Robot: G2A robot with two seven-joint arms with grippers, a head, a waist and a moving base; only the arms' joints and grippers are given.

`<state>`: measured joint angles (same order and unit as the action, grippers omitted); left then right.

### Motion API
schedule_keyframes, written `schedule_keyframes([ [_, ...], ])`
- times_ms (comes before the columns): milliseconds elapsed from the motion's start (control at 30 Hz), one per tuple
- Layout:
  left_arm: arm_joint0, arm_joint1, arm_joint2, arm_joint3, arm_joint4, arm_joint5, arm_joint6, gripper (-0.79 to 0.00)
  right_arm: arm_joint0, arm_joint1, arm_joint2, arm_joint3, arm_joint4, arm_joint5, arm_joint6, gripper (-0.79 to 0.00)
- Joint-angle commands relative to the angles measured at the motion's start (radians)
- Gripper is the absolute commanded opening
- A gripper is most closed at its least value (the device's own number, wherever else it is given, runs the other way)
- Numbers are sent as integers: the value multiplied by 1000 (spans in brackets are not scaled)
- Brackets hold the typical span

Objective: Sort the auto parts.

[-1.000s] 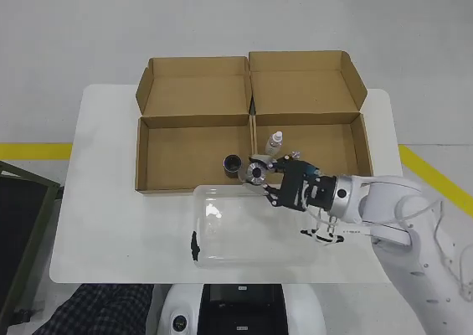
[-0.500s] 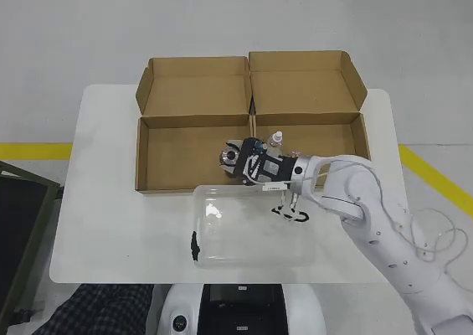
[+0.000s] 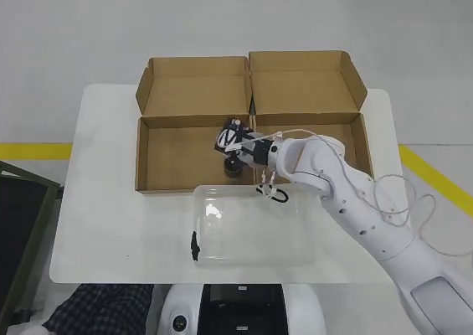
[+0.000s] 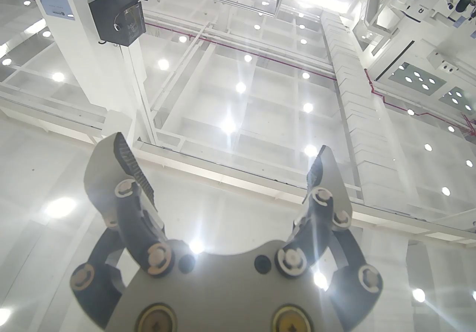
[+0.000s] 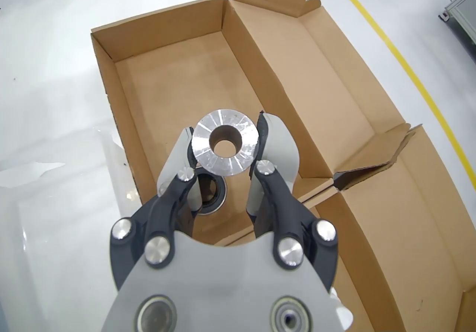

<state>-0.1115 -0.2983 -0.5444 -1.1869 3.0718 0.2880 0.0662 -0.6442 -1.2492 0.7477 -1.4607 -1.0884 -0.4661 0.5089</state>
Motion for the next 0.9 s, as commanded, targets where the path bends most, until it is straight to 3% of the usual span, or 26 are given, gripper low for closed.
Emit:
schedule_keyframes([
  [0, 0, 0, 0, 0, 0, 0, 0, 0, 21, -11, -15, 42, 13, 6, 0, -785],
  [867, 0, 0, 0, 0, 0, 0, 0, 0, 181, -150, -145, 409, 75, 81, 36, -785],
])
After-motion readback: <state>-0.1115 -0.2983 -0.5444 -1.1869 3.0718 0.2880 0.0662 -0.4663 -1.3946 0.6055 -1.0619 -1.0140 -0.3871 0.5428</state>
